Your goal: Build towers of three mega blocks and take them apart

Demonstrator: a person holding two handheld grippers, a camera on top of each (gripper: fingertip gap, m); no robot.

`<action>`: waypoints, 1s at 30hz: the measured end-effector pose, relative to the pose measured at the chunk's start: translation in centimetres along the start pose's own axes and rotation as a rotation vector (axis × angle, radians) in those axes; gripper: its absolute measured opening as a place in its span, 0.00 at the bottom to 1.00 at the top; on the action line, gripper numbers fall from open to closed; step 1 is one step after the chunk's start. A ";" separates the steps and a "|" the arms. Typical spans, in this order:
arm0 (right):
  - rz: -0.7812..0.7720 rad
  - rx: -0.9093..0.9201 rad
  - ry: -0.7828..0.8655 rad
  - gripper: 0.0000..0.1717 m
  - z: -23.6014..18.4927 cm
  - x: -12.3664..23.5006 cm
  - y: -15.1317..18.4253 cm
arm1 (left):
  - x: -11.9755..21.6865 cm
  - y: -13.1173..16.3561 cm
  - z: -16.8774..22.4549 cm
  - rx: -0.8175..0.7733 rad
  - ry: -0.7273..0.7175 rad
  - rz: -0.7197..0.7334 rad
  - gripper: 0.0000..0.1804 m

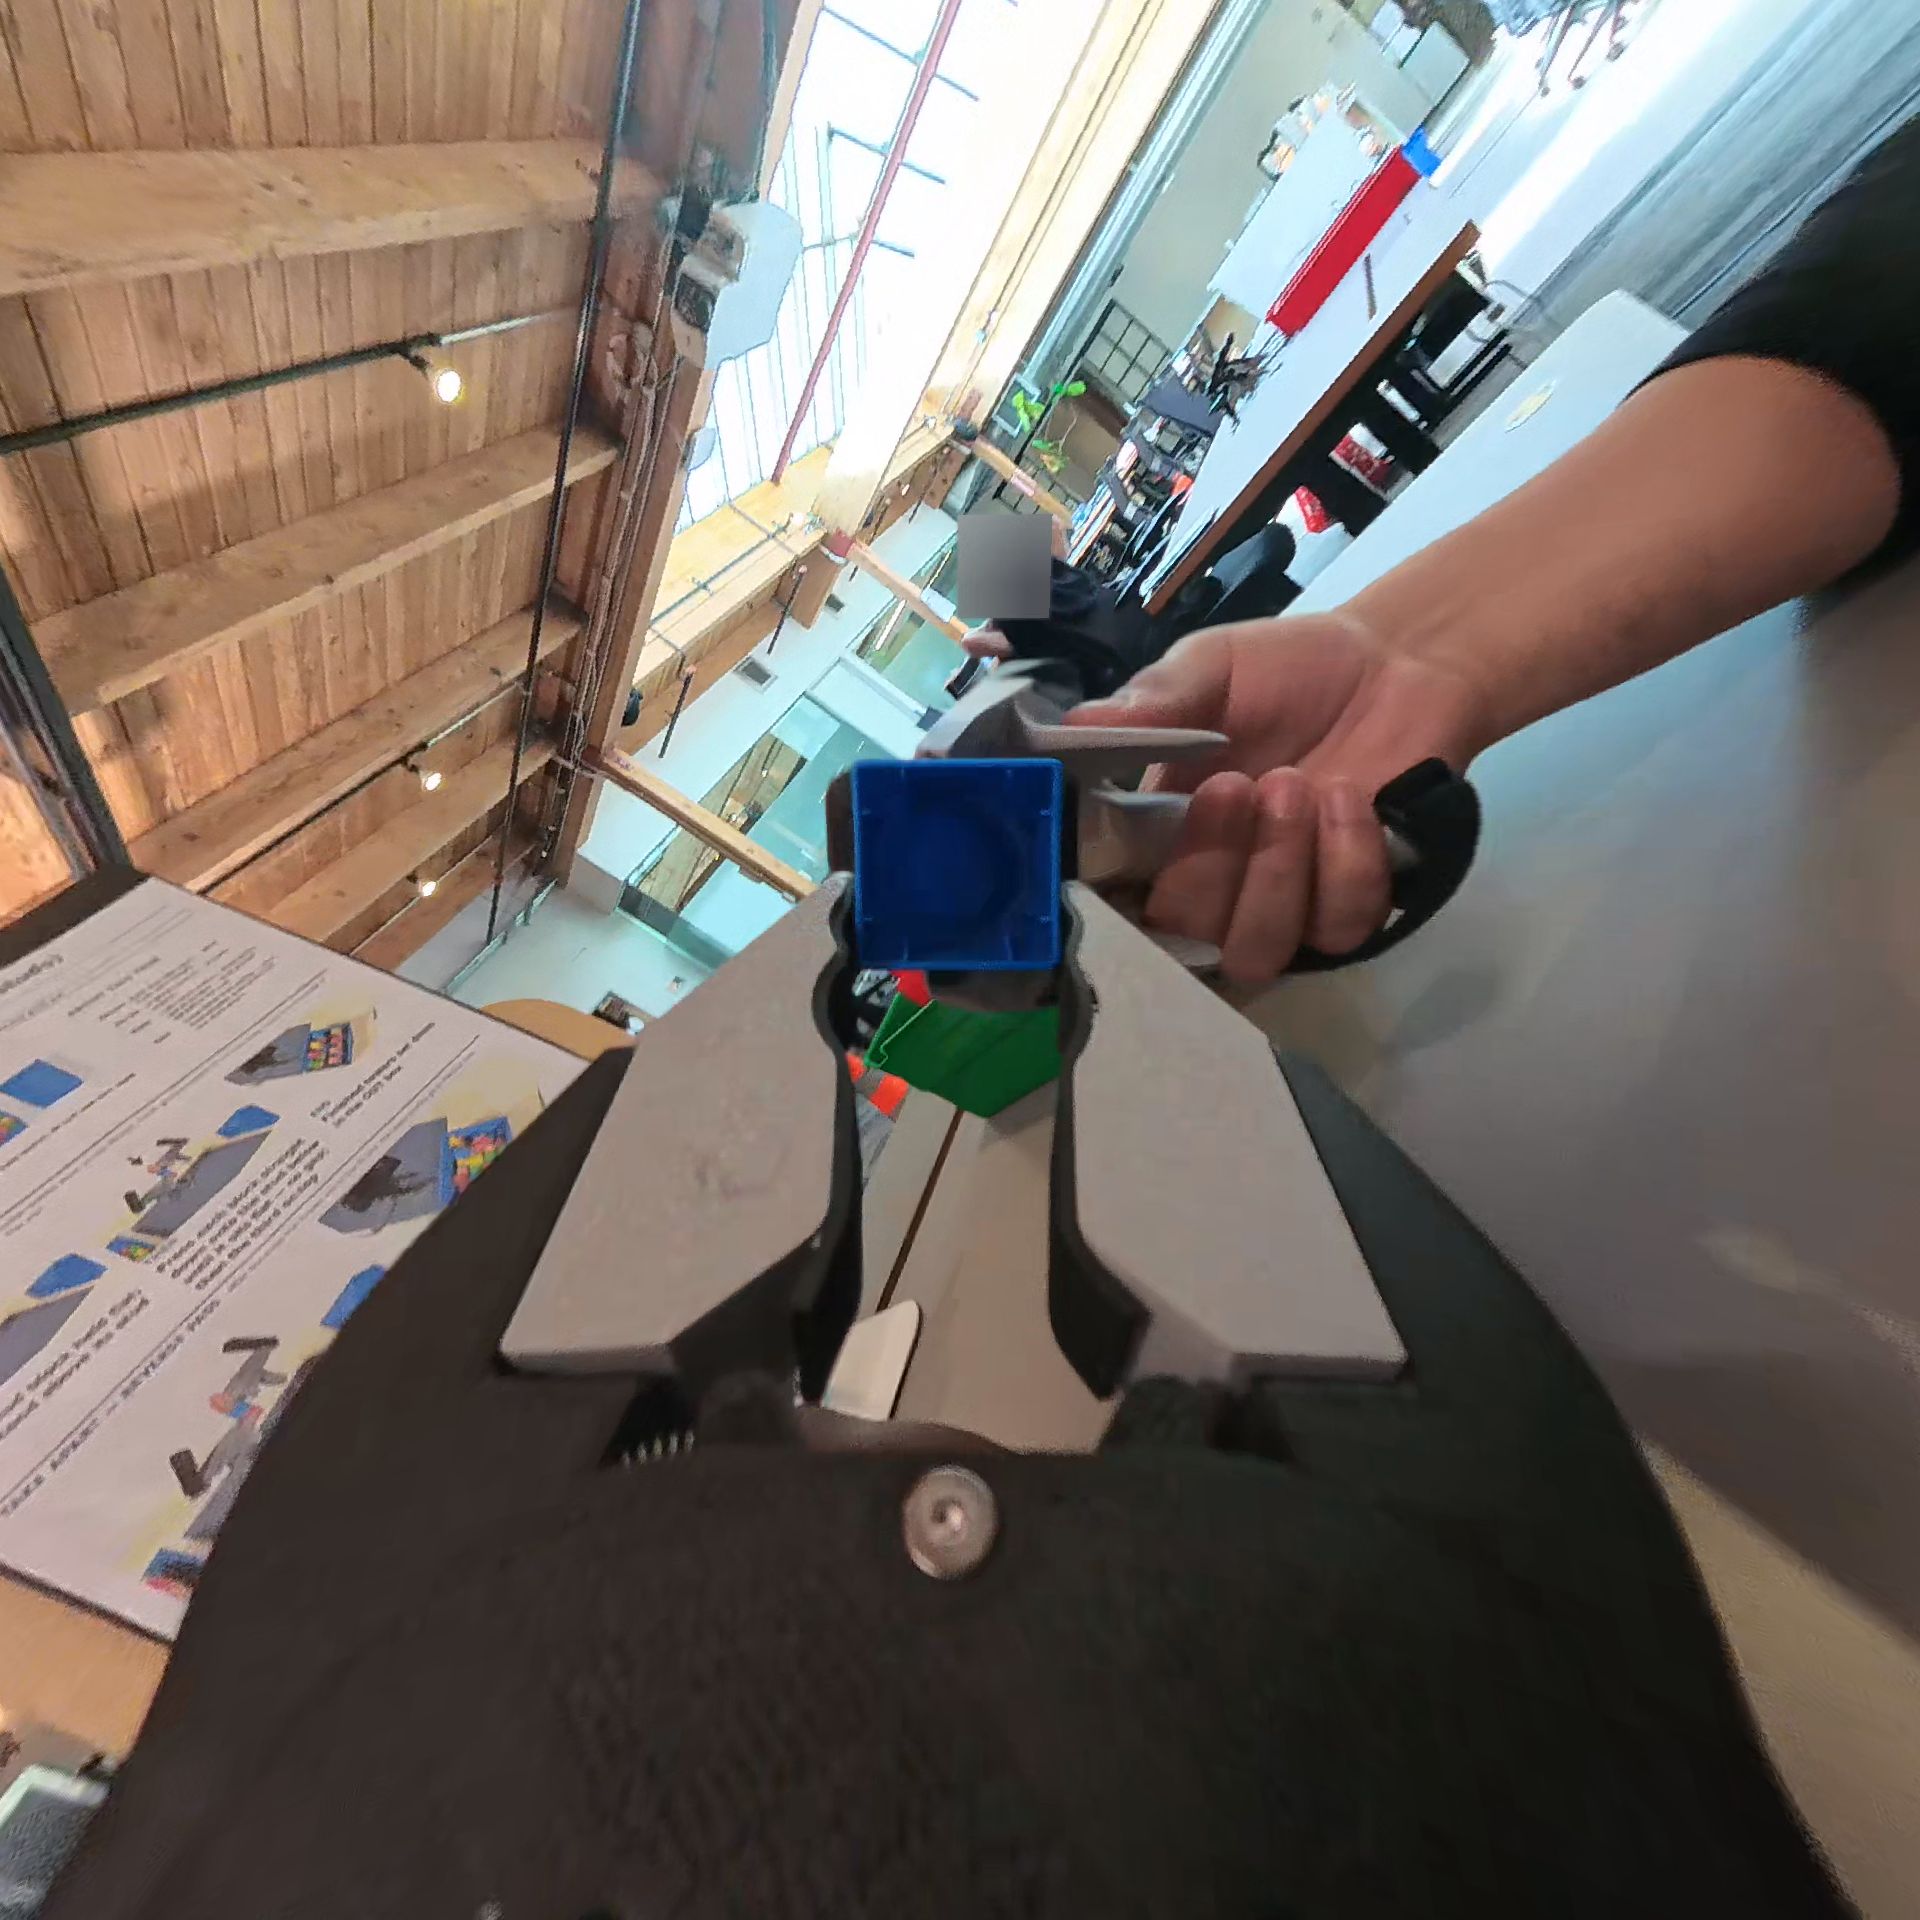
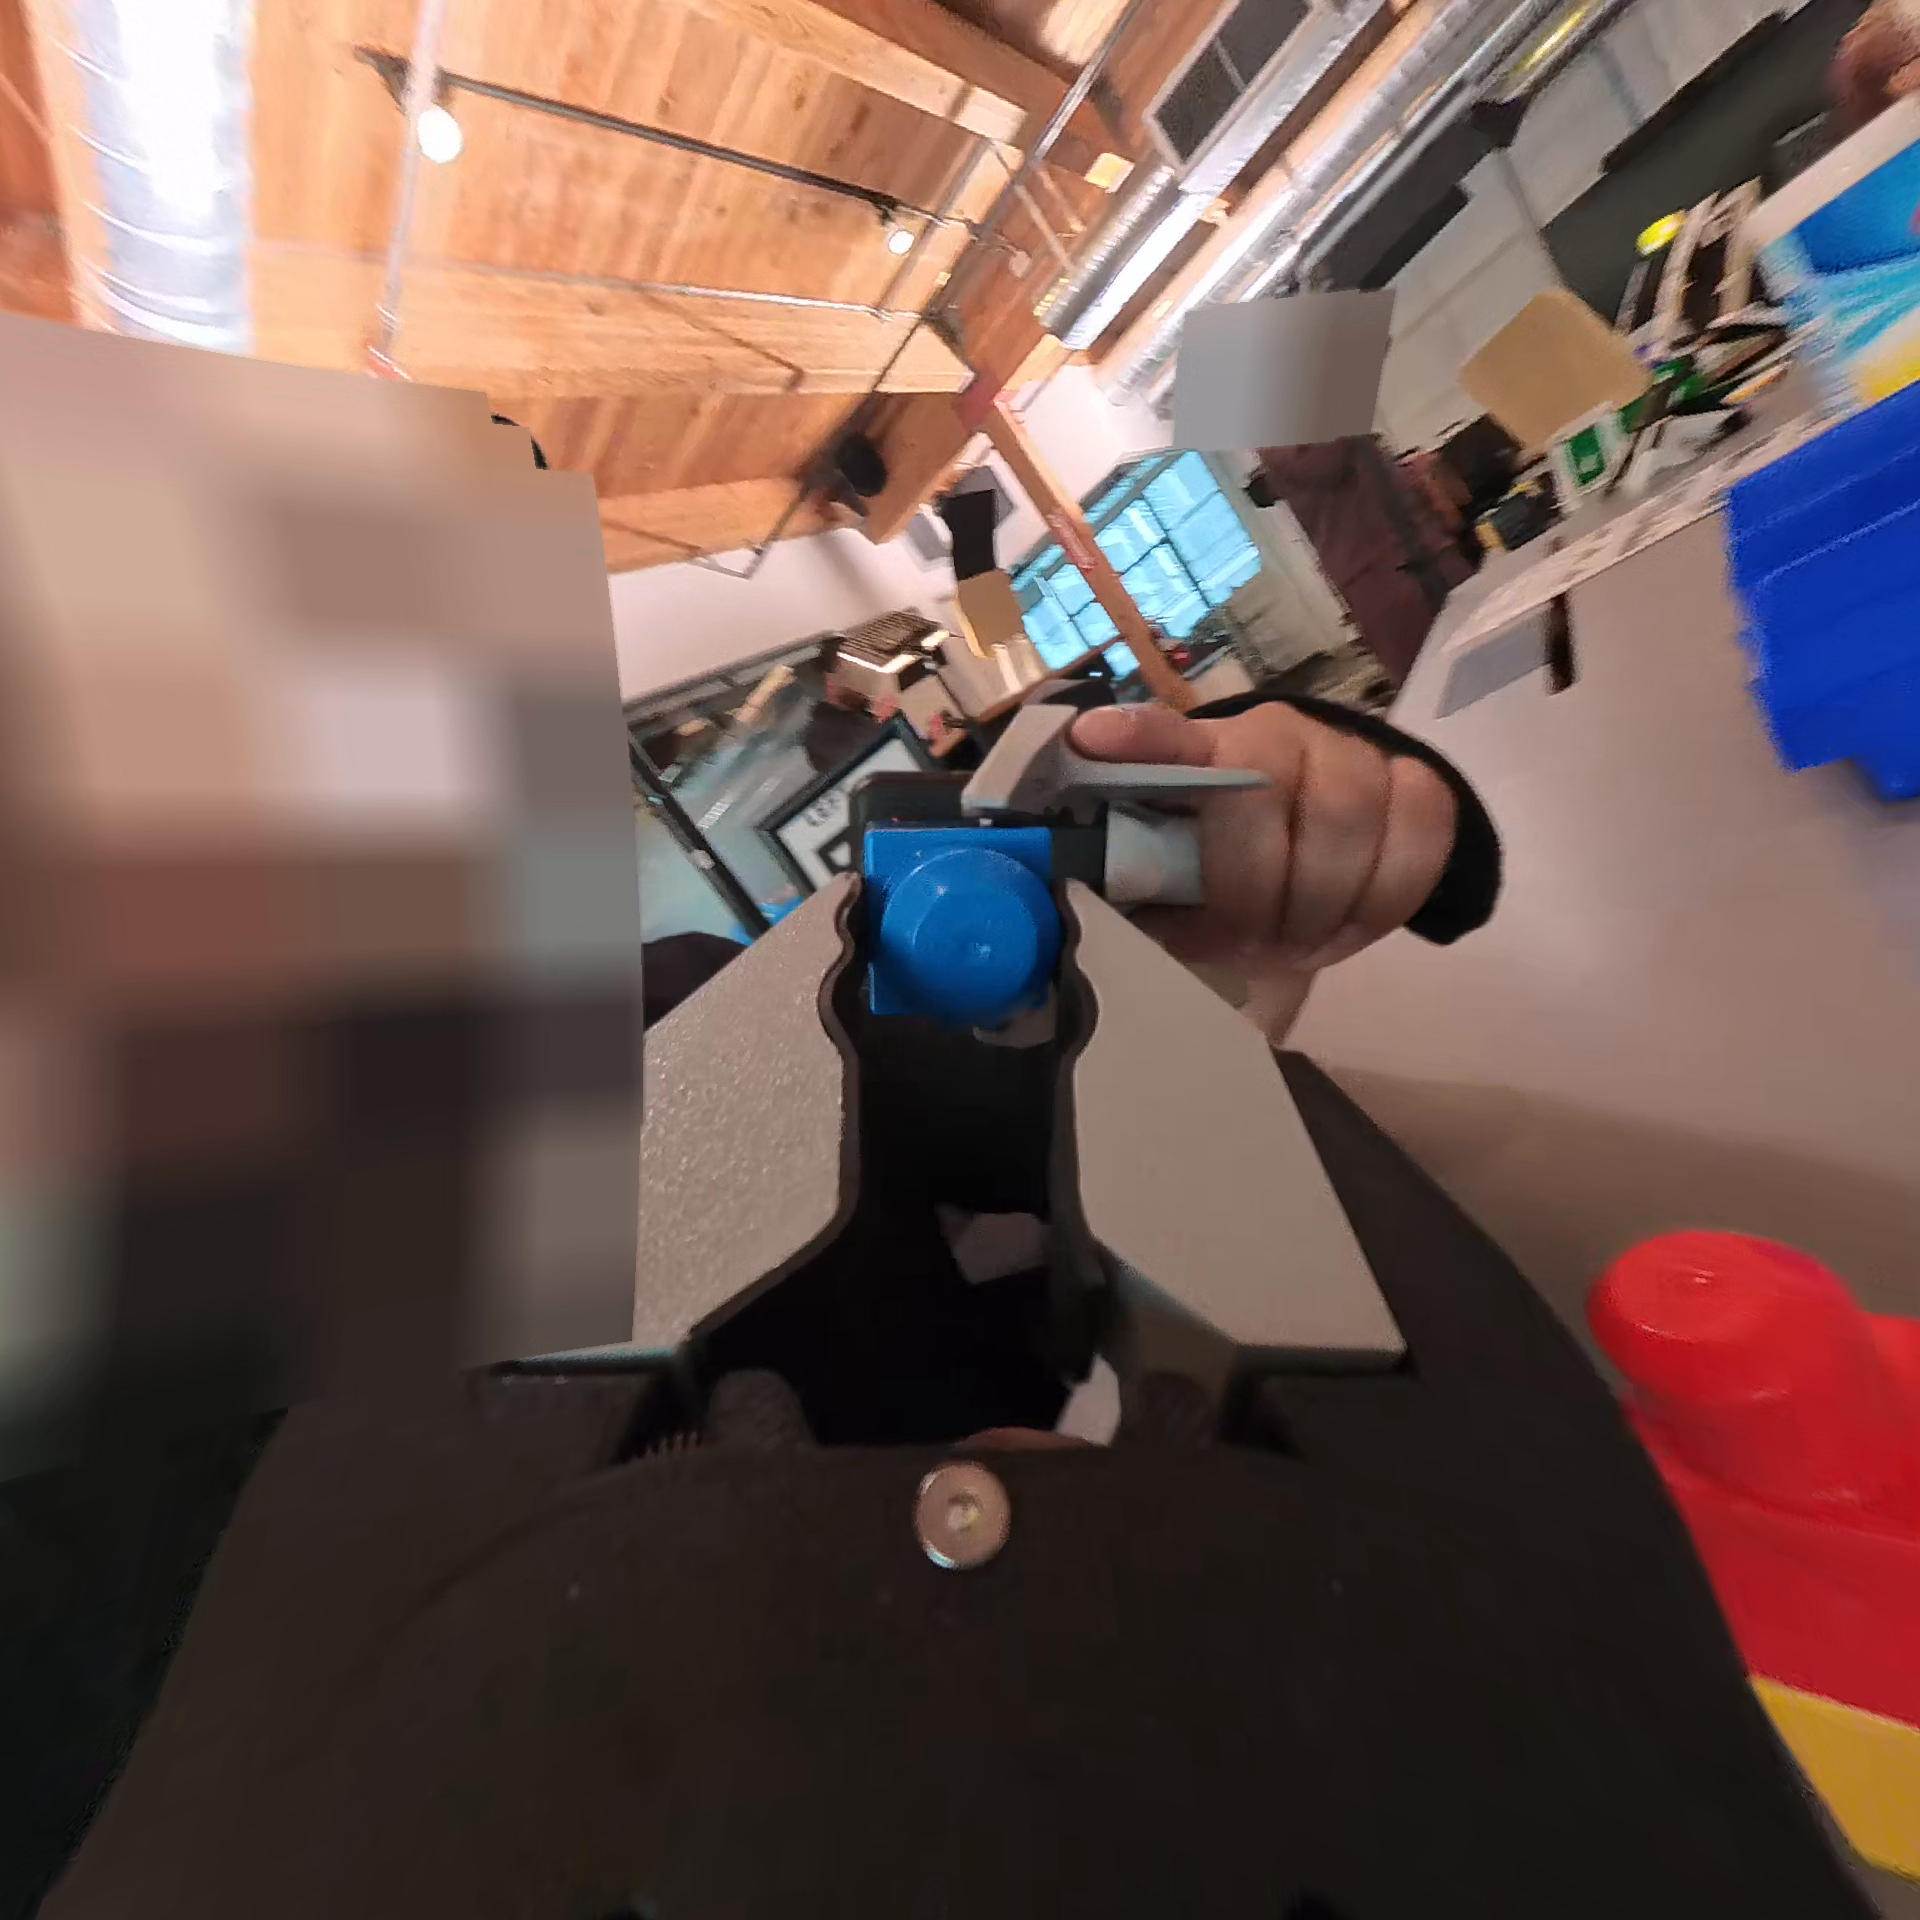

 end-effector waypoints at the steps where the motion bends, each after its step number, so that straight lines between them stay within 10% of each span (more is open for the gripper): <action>1: 0.004 0.039 0.038 0.18 -0.2 0.3 -0.3 | -0.1 0.2 0.0 0.027 -0.002 -0.010 0.19; 11: -0.281 0.677 0.660 0.18 -1.0 2.4 0.0 | 0.8 2.9 -1.2 0.706 0.163 0.023 0.27; 15: -0.385 0.706 0.708 0.18 0.0 1.8 1.1 | -0.6 3.8 2.0 0.667 0.308 -0.112 0.34; 21: -0.452 0.755 0.752 0.18 0.5 1.8 1.7 | -1.7 4.3 4.1 0.664 0.399 -0.191 0.20; 30: -0.248 0.716 0.514 0.19 -0.6 0.5 1.1 | -2.3 3.8 3.9 0.683 0.347 -0.107 0.19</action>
Point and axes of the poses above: each gripper's, where its closed fingertips meet, x back along the fingers, y out of its underside, z = x × y across the jaws, the point moved 6 cm from there along x, back along the fingers, and after that the axes turned 10 degrees about -x, right-handed, at the moved point
